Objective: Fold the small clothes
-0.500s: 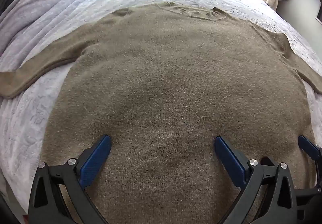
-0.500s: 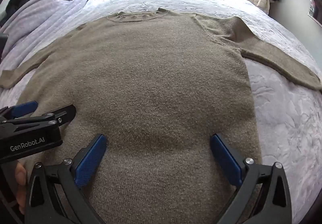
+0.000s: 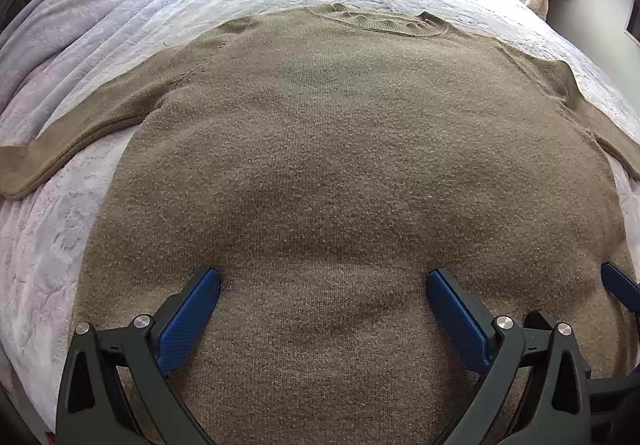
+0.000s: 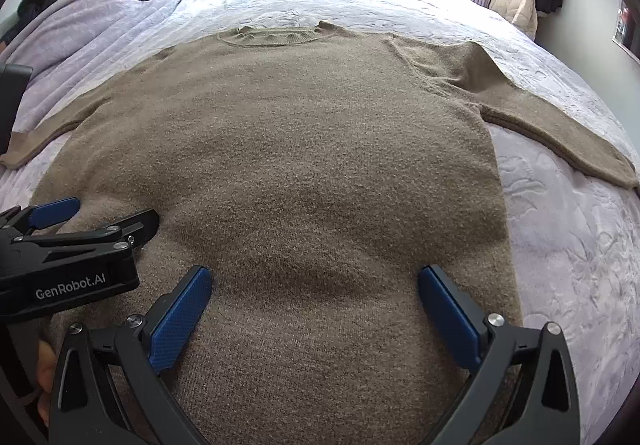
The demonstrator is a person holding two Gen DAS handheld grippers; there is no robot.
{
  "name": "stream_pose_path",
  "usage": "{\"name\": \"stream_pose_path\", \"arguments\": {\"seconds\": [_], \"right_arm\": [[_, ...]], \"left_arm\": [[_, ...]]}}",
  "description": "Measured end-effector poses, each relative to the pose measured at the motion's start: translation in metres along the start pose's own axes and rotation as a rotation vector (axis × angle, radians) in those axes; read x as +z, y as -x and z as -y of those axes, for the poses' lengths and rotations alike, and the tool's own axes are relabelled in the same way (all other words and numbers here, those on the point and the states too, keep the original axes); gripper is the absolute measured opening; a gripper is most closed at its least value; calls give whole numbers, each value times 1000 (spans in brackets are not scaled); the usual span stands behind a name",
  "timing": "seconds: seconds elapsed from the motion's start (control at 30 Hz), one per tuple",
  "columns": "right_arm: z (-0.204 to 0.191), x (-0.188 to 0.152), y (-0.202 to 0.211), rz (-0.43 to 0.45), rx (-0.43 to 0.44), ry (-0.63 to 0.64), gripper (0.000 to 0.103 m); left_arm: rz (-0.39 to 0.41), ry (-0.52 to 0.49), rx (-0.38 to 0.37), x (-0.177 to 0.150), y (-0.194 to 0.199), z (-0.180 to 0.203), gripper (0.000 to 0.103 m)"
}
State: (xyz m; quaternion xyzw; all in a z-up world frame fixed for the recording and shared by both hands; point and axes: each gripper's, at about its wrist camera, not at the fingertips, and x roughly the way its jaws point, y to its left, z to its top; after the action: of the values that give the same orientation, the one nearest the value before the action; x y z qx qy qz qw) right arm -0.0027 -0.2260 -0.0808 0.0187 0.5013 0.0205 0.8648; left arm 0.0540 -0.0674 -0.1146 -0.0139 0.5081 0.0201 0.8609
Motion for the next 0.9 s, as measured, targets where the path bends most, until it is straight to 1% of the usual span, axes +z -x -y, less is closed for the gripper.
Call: {"name": "stream_pose_path", "arguments": {"seconds": [0.1,0.13,0.17,0.27,0.33,0.53,0.63,0.7,0.83,0.9], "right_arm": [[-4,4,-2,-43,-23,15,103],[-3,3,-2,-36,-27,23,103],[-2,1,-2,-10,-55,57,103],[3,-4,1,35,-37,56,103],[2,-4,1,48,-33,47,103],[-1,-2,-1,33,-46,73,103],[-2,-1,-2,8,-49,82,103],[0,-1,-4,-19,-41,87,103],[-1,2,-1,-27,-32,84,103],[1,6,3,-24,-7,76,103]], "left_arm": [[-2,-1,5,0,1,0,103],[1,-2,5,0,1,0,103],[0,-1,3,0,1,0,103],[-6,-3,6,0,0,0,103],[-6,-1,5,-1,0,-1,103],[-10,-2,13,0,-1,0,103],[0,-7,15,-1,-1,1,103],[-5,-17,28,-1,0,3,103],[-21,-20,31,5,6,4,103],[-28,-14,25,10,9,3,103]]}}
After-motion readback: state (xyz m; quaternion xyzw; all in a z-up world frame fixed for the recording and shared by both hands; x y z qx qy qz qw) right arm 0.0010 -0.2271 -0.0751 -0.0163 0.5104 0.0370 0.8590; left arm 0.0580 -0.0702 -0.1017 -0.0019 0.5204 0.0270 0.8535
